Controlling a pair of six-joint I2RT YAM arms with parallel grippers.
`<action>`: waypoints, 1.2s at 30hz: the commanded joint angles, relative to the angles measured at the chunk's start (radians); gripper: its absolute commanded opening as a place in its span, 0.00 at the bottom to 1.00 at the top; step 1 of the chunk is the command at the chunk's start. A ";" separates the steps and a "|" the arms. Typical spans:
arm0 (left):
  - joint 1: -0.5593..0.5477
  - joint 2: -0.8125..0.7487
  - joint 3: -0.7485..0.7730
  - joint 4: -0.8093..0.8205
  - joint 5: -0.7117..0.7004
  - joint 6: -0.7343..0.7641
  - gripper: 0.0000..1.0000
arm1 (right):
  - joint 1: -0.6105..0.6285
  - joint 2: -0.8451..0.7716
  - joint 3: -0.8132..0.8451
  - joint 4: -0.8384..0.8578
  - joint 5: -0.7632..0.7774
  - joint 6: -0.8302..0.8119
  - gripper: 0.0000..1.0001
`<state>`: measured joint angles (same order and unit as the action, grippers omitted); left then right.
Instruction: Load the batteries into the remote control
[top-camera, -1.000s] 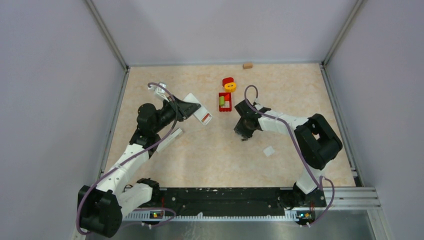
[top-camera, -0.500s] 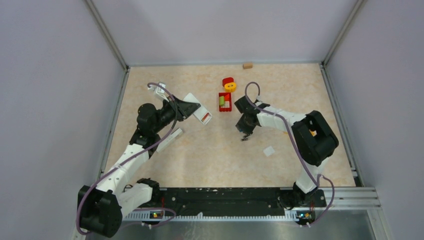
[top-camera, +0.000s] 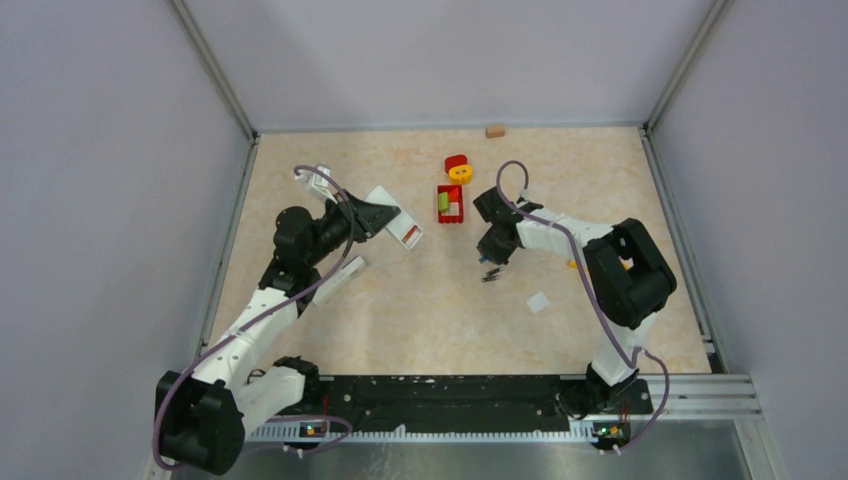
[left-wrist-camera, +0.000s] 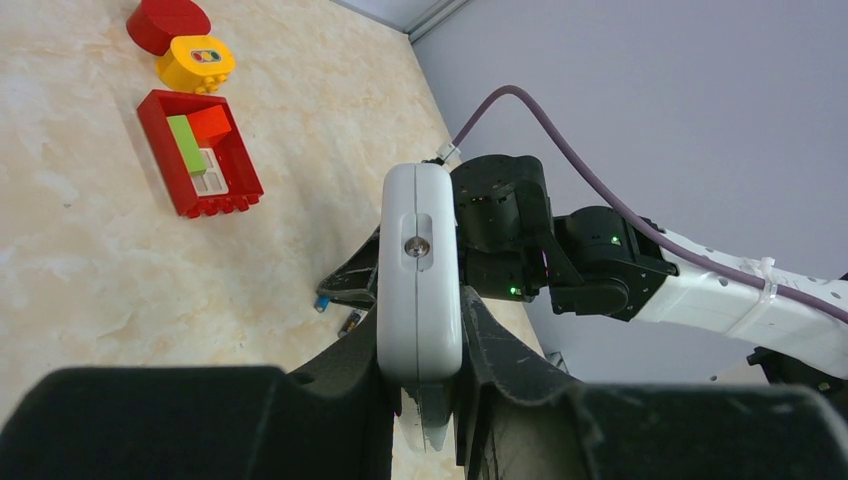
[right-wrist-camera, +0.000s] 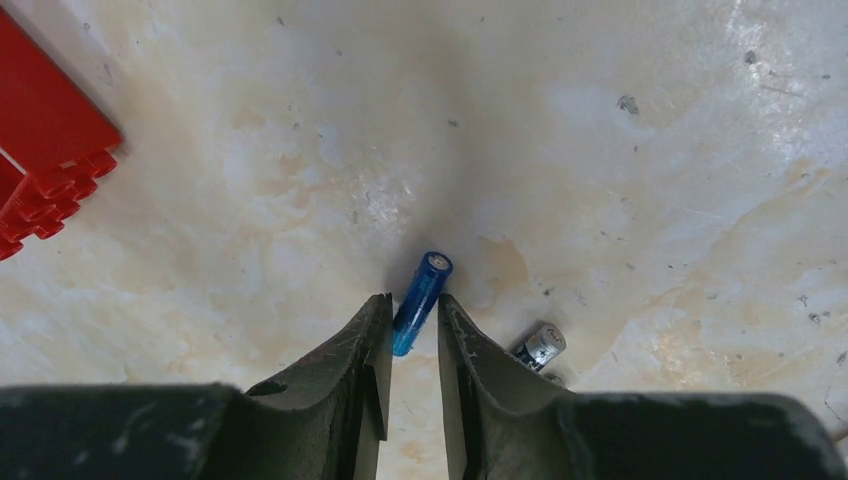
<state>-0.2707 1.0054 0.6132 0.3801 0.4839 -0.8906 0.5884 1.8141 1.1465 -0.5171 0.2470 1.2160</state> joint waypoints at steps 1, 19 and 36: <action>0.004 -0.024 0.005 0.040 -0.005 0.010 0.01 | -0.013 0.038 0.016 -0.015 0.017 0.012 0.19; 0.002 0.020 0.005 0.056 0.033 -0.017 0.00 | -0.012 -0.219 -0.031 0.087 -0.142 -0.038 0.00; -0.073 0.304 0.126 0.109 0.043 -0.037 0.00 | 0.136 -0.487 -0.076 0.240 -0.369 0.167 0.00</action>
<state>-0.3305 1.3014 0.6792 0.3981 0.5201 -0.9192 0.6701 1.3331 1.0466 -0.3527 -0.0704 1.3136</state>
